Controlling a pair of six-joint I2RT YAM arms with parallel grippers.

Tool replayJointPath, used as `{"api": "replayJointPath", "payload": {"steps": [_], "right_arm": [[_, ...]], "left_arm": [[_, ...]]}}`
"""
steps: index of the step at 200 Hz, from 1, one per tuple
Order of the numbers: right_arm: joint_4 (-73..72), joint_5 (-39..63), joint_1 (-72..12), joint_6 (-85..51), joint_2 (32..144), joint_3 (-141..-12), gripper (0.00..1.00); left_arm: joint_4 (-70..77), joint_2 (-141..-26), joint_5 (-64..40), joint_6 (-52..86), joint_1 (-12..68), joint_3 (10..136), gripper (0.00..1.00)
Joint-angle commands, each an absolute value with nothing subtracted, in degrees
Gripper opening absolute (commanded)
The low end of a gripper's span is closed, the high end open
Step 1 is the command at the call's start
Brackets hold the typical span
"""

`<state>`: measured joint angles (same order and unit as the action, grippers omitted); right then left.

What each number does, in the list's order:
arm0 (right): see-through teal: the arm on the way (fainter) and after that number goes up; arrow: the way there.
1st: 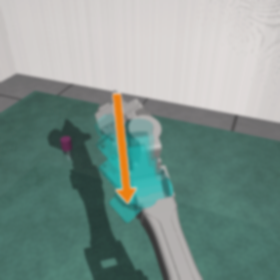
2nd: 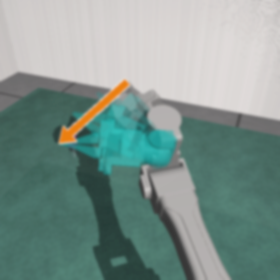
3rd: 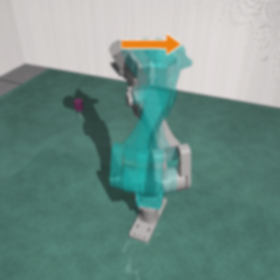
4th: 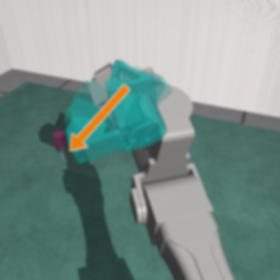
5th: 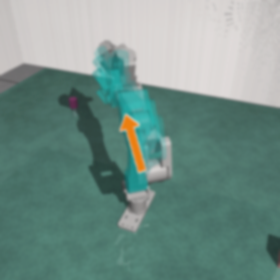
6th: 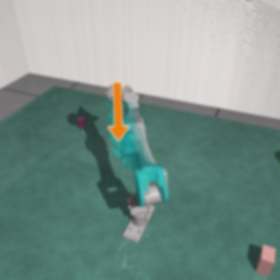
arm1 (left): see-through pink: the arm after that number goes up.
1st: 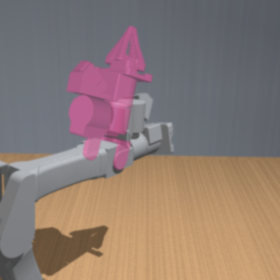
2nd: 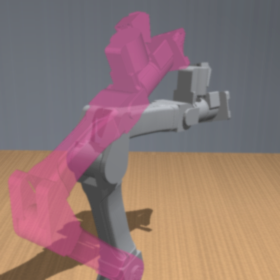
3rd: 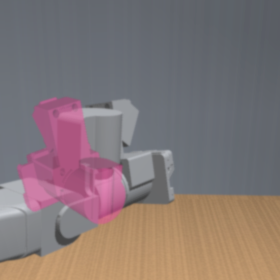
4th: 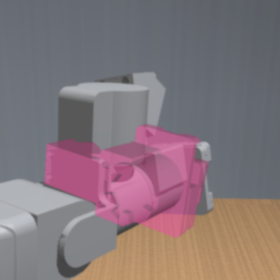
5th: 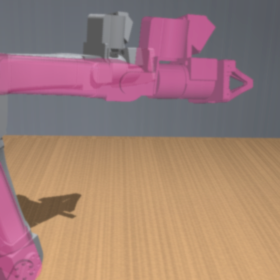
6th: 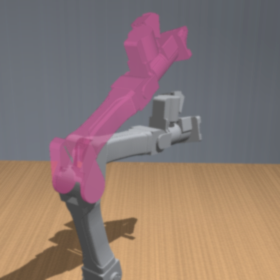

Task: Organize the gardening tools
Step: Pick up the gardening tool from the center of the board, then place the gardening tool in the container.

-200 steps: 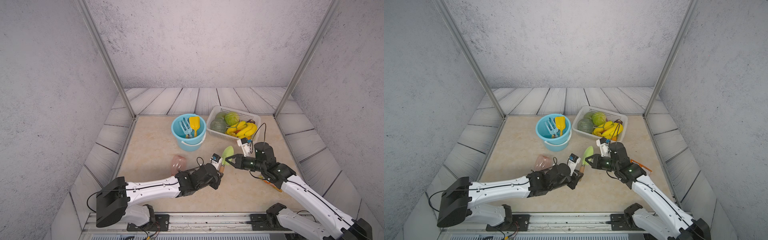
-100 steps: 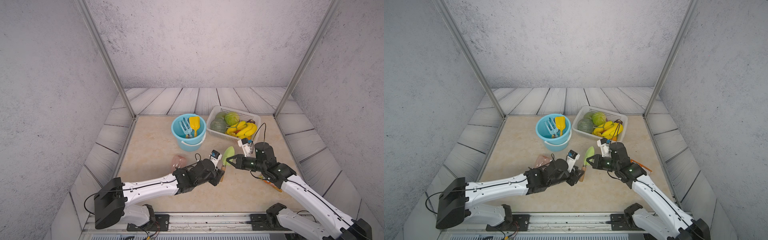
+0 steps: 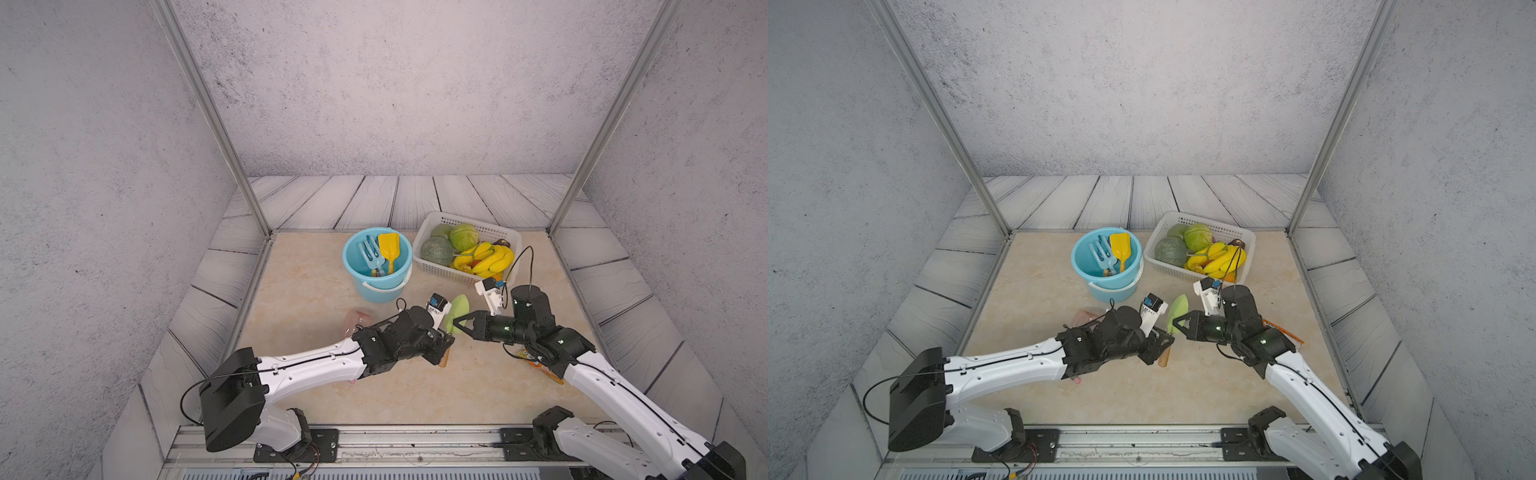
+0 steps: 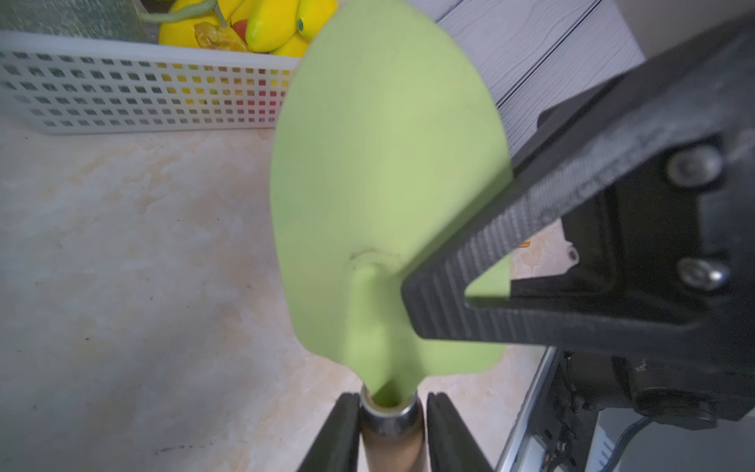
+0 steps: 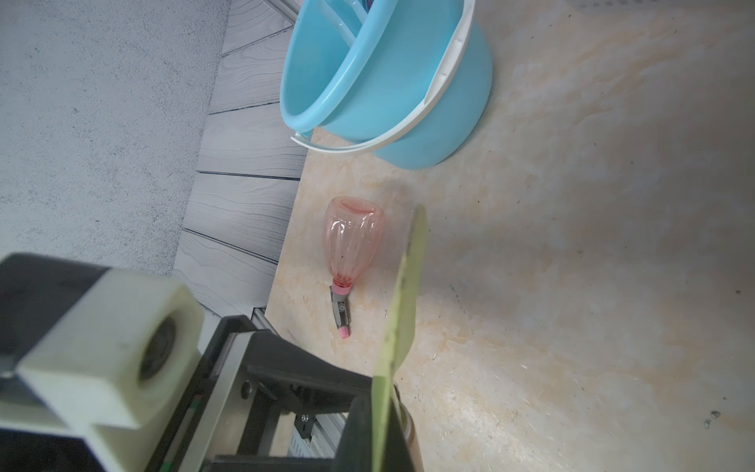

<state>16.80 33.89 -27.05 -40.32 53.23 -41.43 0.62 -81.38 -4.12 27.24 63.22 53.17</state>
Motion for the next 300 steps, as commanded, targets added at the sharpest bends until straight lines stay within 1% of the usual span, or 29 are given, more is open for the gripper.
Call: {"api": "replayJointPath", "payload": {"steps": [1,10,28,34,54,68,77,85,90,102,113,141,162,186,209,234,265,300], "right_arm": [[14.0,36.4,-27.4,-39.7,51.6,-41.9,0.0],[14.1,36.4,-27.3,-39.7,51.5,-41.9,0.0],[13.9,37.1,-27.3,-39.6,51.5,-41.7,0.0],[14.0,37.1,-27.4,-39.6,51.5,-41.7,0.0],[14.3,36.9,-27.3,-39.4,51.4,-41.6,0.0],[14.8,36.5,-27.3,-38.9,51.4,-41.6,0.0],[15.3,36.2,-27.5,-38.6,51.5,-41.7,0.01],[15.8,35.9,-27.4,-38.3,51.4,-41.9,0.03],[16.0,35.7,-27.4,-38.1,51.5,-42.0,0.06],[16.5,35.1,-27.4,-37.9,51.5,-42.1,0.23],[17.2,34.1,-27.3,-37.6,51.3,-42.4,0.34],[19.6,29.3,-27.2,-38.2,49.7,-42.5,0.48],[21.1,27.6,-26.9,-37.6,48.7,-42.8,0.52],[21.9,26.0,-26.9,-37.0,48.2,-42.1,0.53],[20.7,25.9,-26.9,-37.4,48.4,-40.3,0.53],[19.3,26.9,-26.9,-37.8,49.4,-38.7,0.53],[19.0,26.6,-26.9,-37.1,50.5,-37.9,0.53],[19.2,25.6,-26.8,-35.9,51.6,-37.5,0.53]], "left_arm": [[1.5,-82.8,-5.8,27.6,63.3,55.1,0.38],[1.4,-82.9,-5.8,27.7,63.1,55.0,0.37],[2.0,-83.0,-6.5,27.9,62.7,55.0,0.32],[2.0,-83.0,-6.8,27.9,62.6,55.1,0.29],[2.0,-82.9,-7.1,27.9,62.4,55.4,0.14],[1.8,-82.7,-7.2,27.8,62.2,55.3,0.07],[1.5,-82.4,-7.1,27.8,62.0,55.2,0.0],[1.1,-82.2,-7.0,27.8,61.7,55.2,0.0],[0.9,-82.0,-7.1,27.8,61.5,55.2,0.0],[0.3,-81.4,-6.9,27.8,60.9,55.0,0.0],[-0.1,-80.6,-5.9,28.1,60.0,54.6,0.0],[-2.1,-77.6,-3.8,28.0,56.7,54.1,0.0],[-4.1,-74.7,-1.2,27.0,53.7,54.1,0.0],[-7.8,-72.1,1.8,24.6,49.1,56.8,0.0],[-11.7,-72.3,5.0,21.8,44.1,61.7,0.0],[-13.1,-75.3,5.5,19.3,38.4,67.6,0.0],[-12.4,-81.8,6.0,17.8,32.3,74.1,0.0],[-6.6,-89.8,8.2,16.1,29.1,77.4,0.0]]}}
